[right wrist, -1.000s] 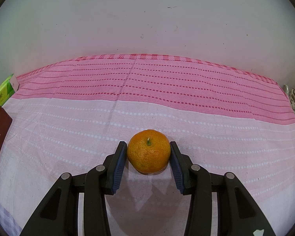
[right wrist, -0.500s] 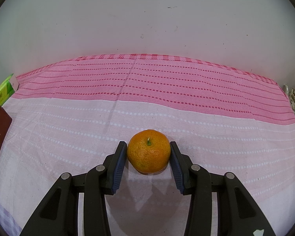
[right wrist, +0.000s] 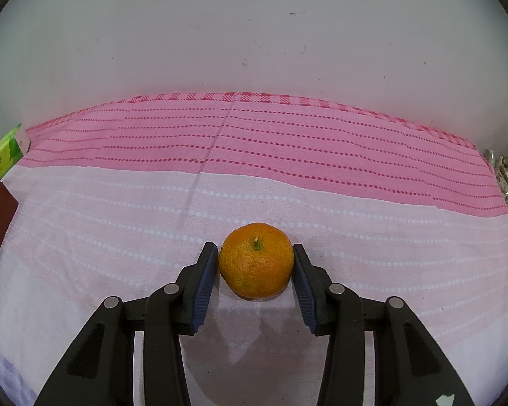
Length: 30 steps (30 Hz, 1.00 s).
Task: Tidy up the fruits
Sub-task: 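Carry the small green citrus into the tin and open the left gripper, then carry the orange mandarin into the tin and open the right gripper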
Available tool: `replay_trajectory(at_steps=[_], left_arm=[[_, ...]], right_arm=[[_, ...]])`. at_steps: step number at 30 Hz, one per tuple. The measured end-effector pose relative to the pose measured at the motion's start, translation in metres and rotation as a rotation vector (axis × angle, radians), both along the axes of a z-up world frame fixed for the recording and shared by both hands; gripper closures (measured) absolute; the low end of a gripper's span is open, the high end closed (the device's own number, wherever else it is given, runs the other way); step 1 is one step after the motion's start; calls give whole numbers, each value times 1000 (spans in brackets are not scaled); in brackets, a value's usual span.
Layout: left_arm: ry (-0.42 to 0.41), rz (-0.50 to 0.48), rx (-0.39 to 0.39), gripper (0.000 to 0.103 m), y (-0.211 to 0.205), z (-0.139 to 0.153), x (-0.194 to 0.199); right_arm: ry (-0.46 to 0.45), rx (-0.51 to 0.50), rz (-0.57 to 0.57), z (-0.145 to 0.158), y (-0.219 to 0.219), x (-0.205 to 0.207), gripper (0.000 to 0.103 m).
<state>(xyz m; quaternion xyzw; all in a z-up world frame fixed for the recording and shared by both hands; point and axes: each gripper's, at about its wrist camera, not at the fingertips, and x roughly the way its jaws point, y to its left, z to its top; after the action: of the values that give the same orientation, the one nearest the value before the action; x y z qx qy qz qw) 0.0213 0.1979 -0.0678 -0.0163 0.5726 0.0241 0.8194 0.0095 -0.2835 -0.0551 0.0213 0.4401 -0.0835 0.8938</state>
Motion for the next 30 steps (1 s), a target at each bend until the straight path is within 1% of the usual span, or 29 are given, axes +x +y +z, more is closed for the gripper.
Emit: replay_trajectory(at_steps=[6, 9, 11, 14, 15, 18, 21, 26, 30], left_arm=[[-6, -16, 10, 65, -2, -1, -2], [-14, -22, 33, 64, -3, -2, -4], [-23, -24, 40, 64, -3, 0, -4], [-22, -15, 19, 60, -2, 4, -7], [-29, -23, 13, 57, -3, 6, -8], [-57, -39, 20, 51, -7, 15, -14], [-95, -49, 58, 42, -13, 26, -22], [-151, -67, 53, 40, -15, 39, -34], [-183, -61, 62, 37, -9, 47, -44]], right_arm=[[0, -1, 3, 0, -1, 0, 62], [-1, 5, -1, 0, -2, 0, 63], [1, 9, -5, 0, -1, 0, 66], [16, 12, 2, 1, 4, 1, 66], [25, 7, 11, 2, 7, 1, 67], [29, -29, 34, 6, 21, 0, 67], [11, -23, 50, 17, 35, -6, 67], [-44, 31, 139, 45, 76, -21, 67], [-69, 99, 246, 62, 124, -34, 67]])
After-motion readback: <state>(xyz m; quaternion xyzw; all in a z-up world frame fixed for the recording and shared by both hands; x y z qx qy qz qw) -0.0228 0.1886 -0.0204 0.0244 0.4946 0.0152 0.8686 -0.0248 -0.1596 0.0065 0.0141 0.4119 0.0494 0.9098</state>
